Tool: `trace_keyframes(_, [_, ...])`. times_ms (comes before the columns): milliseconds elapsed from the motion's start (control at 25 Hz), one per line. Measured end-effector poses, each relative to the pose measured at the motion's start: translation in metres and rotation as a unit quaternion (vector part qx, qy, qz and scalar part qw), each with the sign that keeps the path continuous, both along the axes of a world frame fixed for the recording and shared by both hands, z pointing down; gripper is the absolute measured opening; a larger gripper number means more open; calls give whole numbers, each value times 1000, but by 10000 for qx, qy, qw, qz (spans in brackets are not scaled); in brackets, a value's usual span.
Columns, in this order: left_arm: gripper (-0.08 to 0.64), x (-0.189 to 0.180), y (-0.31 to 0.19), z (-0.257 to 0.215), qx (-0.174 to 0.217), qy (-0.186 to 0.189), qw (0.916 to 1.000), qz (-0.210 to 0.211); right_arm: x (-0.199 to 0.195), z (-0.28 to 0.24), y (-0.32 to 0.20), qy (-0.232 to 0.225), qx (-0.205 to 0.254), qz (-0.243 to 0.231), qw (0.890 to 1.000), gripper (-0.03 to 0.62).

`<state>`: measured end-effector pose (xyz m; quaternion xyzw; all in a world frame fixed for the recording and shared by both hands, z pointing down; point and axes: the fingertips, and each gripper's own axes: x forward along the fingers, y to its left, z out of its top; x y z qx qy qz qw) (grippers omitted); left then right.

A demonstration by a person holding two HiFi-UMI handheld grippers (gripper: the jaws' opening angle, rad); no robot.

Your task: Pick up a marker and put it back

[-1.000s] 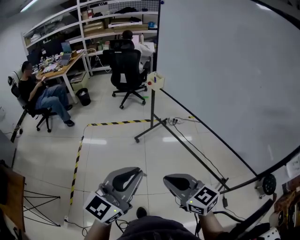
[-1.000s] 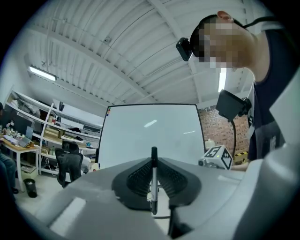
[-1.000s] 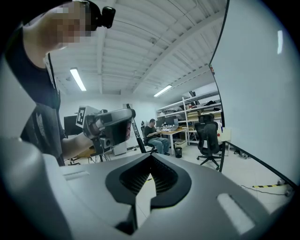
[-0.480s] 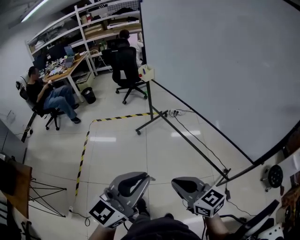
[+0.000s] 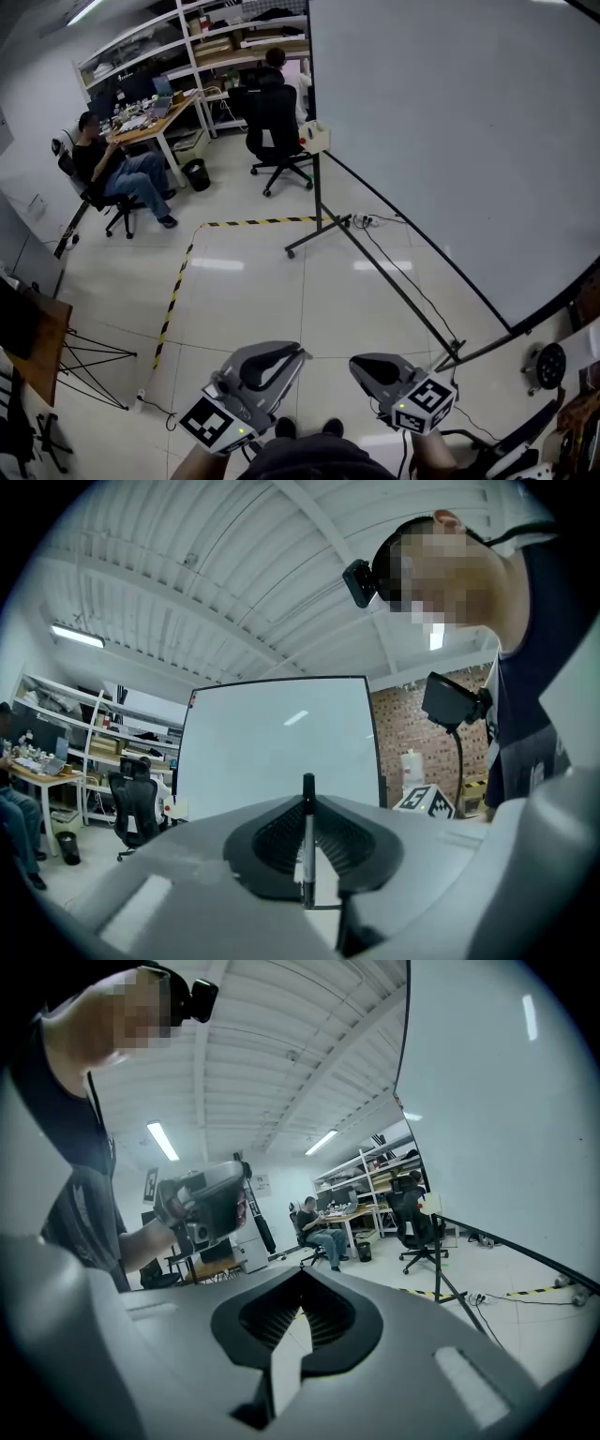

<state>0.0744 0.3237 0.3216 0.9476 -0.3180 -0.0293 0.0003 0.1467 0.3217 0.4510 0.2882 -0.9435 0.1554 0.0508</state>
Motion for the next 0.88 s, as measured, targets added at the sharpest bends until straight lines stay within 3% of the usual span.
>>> trace_keyframes(480, [30,-79,5,7,-43,427,9989,-175,-79,10,15,321,-77,-352,9988,0])
trace_keyframes(720, [29,-105,17,-7,48,762,9971,51,-105,1,19,443,-64,-339,9984,0])
trace_keyframes(880, [31,-126,21,-11,115,803,9967,-19,-128,-2,24,397,-5,-494,9980,0])
